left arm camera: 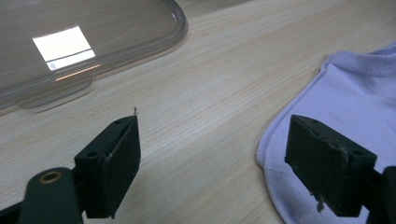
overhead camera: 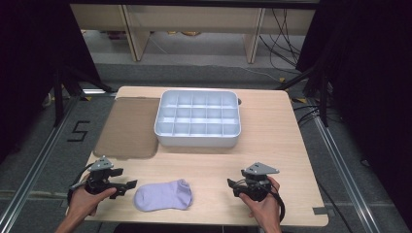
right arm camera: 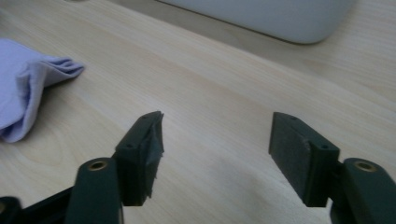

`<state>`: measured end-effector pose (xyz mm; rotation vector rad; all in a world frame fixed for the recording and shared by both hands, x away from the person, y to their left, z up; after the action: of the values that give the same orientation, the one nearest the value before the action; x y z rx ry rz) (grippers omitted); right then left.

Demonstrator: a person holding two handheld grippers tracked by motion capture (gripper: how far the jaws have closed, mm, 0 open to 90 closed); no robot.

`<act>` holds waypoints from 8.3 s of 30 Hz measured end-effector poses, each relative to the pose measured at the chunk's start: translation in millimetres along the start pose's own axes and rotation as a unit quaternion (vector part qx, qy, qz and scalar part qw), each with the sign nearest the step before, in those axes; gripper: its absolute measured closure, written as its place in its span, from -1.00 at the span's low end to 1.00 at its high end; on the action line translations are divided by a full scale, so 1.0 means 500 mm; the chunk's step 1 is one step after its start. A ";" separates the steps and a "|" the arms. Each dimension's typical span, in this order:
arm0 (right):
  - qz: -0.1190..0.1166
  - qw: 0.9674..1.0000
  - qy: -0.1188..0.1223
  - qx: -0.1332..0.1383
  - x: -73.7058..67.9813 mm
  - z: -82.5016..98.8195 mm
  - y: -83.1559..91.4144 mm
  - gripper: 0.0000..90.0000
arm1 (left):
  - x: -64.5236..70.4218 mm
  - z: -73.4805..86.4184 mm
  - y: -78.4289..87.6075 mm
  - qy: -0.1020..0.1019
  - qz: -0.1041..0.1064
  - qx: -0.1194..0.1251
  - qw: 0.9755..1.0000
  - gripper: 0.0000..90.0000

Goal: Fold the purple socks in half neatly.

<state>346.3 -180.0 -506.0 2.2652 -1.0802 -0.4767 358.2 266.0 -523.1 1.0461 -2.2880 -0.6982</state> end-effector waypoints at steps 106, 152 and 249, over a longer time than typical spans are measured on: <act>-0.078 0.985 0.106 -0.107 -0.130 0.000 -0.075 0.89 | 0.191 -0.015 -0.115 -0.093 0.102 -0.044 0.989 -0.11; -0.161 0.970 0.160 -0.087 -0.270 -0.043 -0.157 0.92 | 0.203 -0.048 -0.059 -0.103 0.109 -0.032 0.988 0.83; -0.105 0.986 0.097 -0.085 -0.124 -0.056 -0.080 0.83 | 0.289 -0.100 -0.168 -0.064 0.170 -0.055 0.982 0.46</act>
<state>346.9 -101.1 -505.7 2.2304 -0.6822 -0.4056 352.7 92.6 -504.9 0.5526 -2.4239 -0.7549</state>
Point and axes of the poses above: each handheld gripper's, and its own axes: y roughly backward along the jaws, z roughly out of its underside, x roughly to its right, the point moved 3 cm from there along -y, roughly forward along the jaws, and after that the axes turned 3 degrees about y, right-handed, at the moved point
